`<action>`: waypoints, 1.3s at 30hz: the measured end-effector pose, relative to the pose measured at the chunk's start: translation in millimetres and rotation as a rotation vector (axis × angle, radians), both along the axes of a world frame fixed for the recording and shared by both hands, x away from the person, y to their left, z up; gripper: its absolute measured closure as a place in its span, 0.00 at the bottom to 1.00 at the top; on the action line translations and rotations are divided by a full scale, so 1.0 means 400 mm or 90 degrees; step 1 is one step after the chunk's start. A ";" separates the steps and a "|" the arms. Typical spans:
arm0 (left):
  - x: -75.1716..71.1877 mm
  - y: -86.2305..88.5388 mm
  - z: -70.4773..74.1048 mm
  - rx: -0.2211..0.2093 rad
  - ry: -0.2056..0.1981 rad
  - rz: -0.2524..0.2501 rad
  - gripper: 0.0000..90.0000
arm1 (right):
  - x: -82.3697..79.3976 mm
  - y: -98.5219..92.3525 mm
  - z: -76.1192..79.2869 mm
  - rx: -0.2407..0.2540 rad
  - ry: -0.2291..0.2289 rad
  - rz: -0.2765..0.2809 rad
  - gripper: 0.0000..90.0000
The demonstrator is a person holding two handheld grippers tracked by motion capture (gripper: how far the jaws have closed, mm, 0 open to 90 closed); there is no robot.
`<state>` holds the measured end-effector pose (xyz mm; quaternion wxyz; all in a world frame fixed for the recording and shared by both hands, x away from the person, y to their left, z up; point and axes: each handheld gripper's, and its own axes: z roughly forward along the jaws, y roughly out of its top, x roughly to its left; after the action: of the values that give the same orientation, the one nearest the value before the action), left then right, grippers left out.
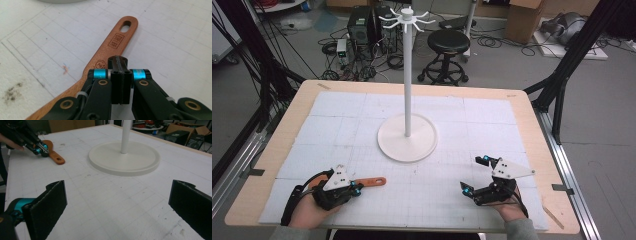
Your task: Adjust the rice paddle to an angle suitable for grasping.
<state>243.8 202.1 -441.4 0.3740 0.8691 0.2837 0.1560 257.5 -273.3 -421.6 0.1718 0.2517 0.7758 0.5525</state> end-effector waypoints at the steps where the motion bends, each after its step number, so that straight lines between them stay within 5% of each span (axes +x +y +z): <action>1: 0.006 -0.001 0.000 0.001 -0.002 0.003 1.00 | 0.000 0.000 0.000 0.000 0.002 -0.001 0.00; 8: 0.049 -0.004 0.003 0.011 0.008 0.039 1.00 | -0.003 0.001 0.000 -0.006 0.001 0.000 0.00; 15: 0.051 0.002 0.003 -0.001 0.006 0.035 1.00 | -0.002 0.001 -0.001 -0.008 0.003 0.001 0.00; 18: 0.052 0.035 0.021 -0.030 -0.011 0.038 1.00 | -0.003 0.000 0.000 -0.006 0.000 0.001 0.00; 22: 0.059 0.113 0.038 -0.047 -0.030 0.086 1.00 | -0.005 -0.002 0.001 -0.003 0.001 0.000 0.00; 26: 0.070 0.184 0.023 -0.052 -0.025 0.133 1.00 | -0.005 0.001 -0.001 -0.006 0.004 0.002 0.00; 27: 0.074 0.200 0.016 -0.071 -0.014 0.153 1.00 | -0.004 0.001 -0.002 -0.010 0.001 0.001 0.00; 29: 0.077 0.203 0.015 -0.074 -0.013 0.155 1.00 | -0.005 0.002 -0.002 -0.009 0.008 0.001 0.00; 39: 0.105 0.189 -0.002 -0.033 0.013 0.141 1.00 | -0.004 0.001 -0.004 -0.012 0.009 0.000 0.00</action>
<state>285.9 277.7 -442.4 0.3736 0.8242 0.3854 0.1804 256.0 -273.1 -423.4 0.1690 0.2540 0.7821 0.5433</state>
